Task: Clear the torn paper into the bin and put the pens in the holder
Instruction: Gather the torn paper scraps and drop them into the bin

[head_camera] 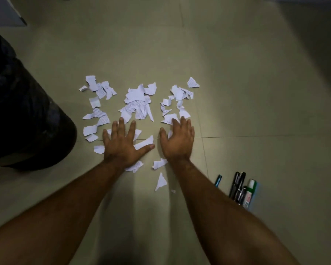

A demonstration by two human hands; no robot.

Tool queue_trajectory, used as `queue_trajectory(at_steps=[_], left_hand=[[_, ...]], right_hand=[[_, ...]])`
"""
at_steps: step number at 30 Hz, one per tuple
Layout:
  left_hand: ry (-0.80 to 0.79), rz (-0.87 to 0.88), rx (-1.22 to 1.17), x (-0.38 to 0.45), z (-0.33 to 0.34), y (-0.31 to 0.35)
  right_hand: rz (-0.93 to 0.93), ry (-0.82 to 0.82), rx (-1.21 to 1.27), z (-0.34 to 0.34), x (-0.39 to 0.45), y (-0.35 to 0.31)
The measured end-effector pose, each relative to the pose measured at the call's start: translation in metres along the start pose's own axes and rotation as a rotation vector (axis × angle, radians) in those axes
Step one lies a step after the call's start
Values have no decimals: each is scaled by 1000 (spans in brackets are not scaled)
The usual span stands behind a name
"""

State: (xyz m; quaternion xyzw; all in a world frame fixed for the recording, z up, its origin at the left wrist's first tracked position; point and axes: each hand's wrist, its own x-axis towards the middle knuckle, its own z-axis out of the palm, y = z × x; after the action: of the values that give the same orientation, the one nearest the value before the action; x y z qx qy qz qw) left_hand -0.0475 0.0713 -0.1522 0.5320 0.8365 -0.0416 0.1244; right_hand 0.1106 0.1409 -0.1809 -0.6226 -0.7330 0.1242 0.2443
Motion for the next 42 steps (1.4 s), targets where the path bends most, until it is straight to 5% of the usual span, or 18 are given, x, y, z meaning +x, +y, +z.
queue_trajectory(at_steps=[4,7,9,12,16,22,29,32,36,39,42], left_hand=[[105,4,-4,-4,10,-3],[150,9,2,-4,14,-3],[179,3,-1,-4,14,-3],[173,12,-2,-4,13,-4],[214,24,-22,-4,15,-7],[248,38,-33,0,22,-9],[279,51,-40,-1,25,-12],[332,59,-72,-2,26,-14],[446,43,-251,-3,30,-16],[439,41,-362,-5,28,-20],[392,87,-421,-8,21,-21]], right_hand=[[68,265,-53,4,35,8],[244,70,-139,10,66,6],[194,-53,-137,22,82,-11],[42,7,-45,37,84,-39],[114,197,-22,39,108,-34],[175,-97,-179,38,158,-12],[-336,-113,125,57,109,-59],[-270,-96,249,52,99,-67],[-365,-309,251,40,59,-61],[-292,-189,323,27,33,-46],[-161,-50,132,18,12,-27]])
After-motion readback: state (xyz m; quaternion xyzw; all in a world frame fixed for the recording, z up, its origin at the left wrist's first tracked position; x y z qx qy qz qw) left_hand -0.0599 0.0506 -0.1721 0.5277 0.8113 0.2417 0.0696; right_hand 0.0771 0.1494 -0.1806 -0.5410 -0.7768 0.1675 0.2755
